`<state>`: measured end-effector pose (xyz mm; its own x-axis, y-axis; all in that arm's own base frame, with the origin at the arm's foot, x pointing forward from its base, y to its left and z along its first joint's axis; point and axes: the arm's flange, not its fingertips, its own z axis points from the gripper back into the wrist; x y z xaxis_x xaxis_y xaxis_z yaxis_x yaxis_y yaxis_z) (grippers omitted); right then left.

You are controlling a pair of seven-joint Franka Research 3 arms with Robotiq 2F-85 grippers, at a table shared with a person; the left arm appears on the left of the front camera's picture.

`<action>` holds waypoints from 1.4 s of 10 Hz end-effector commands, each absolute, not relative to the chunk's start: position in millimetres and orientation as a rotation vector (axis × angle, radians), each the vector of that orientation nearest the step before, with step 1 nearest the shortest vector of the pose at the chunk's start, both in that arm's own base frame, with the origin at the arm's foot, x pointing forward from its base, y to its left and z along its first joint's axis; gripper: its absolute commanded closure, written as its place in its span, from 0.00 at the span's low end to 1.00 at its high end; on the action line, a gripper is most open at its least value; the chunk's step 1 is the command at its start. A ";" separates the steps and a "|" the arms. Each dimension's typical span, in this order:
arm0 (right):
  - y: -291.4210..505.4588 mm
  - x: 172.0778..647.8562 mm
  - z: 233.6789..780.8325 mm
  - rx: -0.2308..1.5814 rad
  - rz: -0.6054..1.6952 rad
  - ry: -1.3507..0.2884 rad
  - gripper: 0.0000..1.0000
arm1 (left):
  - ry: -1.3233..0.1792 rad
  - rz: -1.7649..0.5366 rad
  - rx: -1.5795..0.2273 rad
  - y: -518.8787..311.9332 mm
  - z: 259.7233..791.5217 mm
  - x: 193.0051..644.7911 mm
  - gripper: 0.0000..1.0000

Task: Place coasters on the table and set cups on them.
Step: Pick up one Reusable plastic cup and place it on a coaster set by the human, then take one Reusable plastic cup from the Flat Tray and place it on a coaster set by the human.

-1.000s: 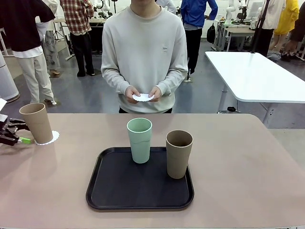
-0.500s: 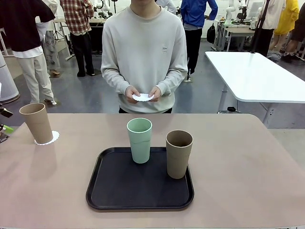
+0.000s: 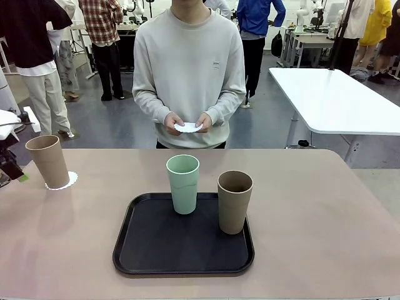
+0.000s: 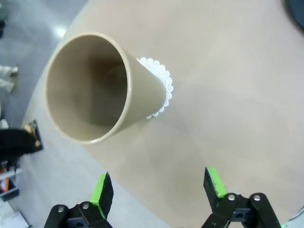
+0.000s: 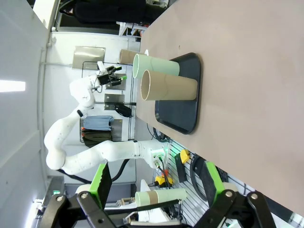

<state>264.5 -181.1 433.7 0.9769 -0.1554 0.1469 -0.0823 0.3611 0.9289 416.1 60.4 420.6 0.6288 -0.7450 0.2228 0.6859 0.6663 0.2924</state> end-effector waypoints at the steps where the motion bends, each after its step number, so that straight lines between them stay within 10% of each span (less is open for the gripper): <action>1: -181.4 266.2 434.1 1.226 -0.037 -0.246 0.00 | -0.304 -0.797 0.223 34.5 461.4 395.8 0.00; 14: -181.4 266.2 434.1 1.226 -0.037 -0.246 0.00 | -0.308 -0.836 0.214 11.1 485.1 378.8 0.00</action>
<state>264.5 -181.1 433.7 0.9769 -0.1553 0.1468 -0.0822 0.3610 0.9289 378.2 13.5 485.8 0.6118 -0.7670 0.1934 0.7077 0.6400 0.2993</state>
